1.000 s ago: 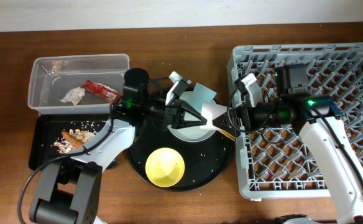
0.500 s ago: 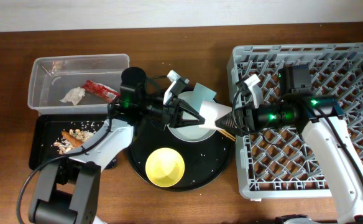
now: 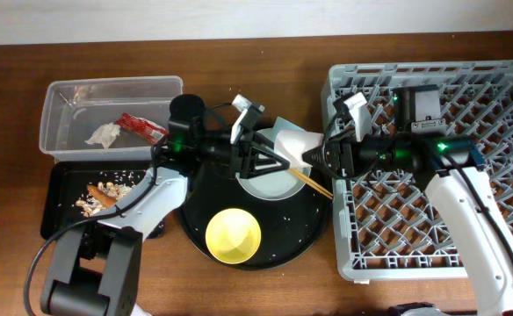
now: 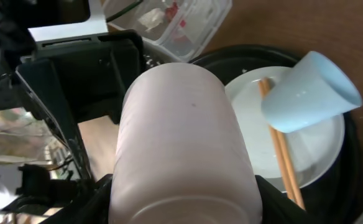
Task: Sort waste into correct bins and load items into the dishwasher rack
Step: 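Carry the pink cup with the right gripper into the dish rack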
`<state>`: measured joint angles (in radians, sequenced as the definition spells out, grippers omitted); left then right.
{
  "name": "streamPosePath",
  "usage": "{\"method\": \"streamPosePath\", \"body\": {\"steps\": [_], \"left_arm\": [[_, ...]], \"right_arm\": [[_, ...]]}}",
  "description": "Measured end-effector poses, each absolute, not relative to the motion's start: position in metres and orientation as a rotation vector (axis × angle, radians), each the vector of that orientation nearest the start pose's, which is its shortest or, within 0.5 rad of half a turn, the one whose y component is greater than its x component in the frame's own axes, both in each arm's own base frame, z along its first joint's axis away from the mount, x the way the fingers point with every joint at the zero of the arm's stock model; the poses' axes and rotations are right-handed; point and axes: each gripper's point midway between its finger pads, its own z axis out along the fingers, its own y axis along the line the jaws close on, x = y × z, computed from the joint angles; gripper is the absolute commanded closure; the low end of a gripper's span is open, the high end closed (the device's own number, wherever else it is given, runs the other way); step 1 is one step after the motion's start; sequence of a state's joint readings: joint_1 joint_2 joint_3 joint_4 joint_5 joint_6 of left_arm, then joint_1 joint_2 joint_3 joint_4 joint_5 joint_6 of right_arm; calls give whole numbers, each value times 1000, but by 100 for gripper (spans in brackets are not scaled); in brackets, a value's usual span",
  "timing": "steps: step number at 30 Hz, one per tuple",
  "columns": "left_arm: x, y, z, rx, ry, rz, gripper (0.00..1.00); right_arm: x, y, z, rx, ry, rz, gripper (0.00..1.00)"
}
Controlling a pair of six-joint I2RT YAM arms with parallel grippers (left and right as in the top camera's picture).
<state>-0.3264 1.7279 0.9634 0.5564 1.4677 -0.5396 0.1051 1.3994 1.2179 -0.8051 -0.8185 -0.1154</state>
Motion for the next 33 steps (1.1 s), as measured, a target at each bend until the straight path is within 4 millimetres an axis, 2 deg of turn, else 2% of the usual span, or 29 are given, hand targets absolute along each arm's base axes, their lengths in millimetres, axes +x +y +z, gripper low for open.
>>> {"method": "streamPosePath", "body": {"steps": [2,4,5,6,10,13,15,20,21,22,23,24,29,31,32,33], "left_arm": [[304,-277,227,957,1736,-1831,64],[309,-272,226,940,1741,-1825,64],[298,-270,232,1006,1703,-1862,64],[295,-269,233,1021,1696,-1874,64],[292,-266,234,1046,1679,-1887,64],[293,-265,233,1065,1653,-1865,63],[293,-265,233,1072,1644,-1858,63],[292,-265,230,1079,1635,-1850,63],[292,-265,230,1079,1635,-1850,63],[292,-265,230,1079,1635,-1850,63],[292,-265,230,1079,1635,-1850,63],[292,-265,230,1079,1635,-1850,62],[292,-265,230,1081,1632,-1848,62],[294,-265,230,1067,1643,-1843,62],[300,-267,228,1020,1678,-1825,62],[306,-268,226,979,1708,-1809,62]], "right_arm": [[326,155,233,-517,2357,930,42],[341,140,242,-439,2374,782,42],[358,106,227,-322,2434,577,42],[362,96,222,-289,2452,517,42],[371,61,213,-171,2492,263,42],[371,45,209,-113,2516,151,42],[367,36,194,-87,2578,89,42],[374,30,145,-75,2721,31,43],[374,30,141,-75,2733,29,34],[371,29,139,-73,2748,24,11],[370,28,139,-70,2756,13,2],[369,27,138,-65,2758,3,2],[368,26,144,-68,2764,-3,2],[367,31,183,-76,2756,38,2],[363,36,214,-83,2716,79,2],[357,37,222,-87,2719,94,2]]}}
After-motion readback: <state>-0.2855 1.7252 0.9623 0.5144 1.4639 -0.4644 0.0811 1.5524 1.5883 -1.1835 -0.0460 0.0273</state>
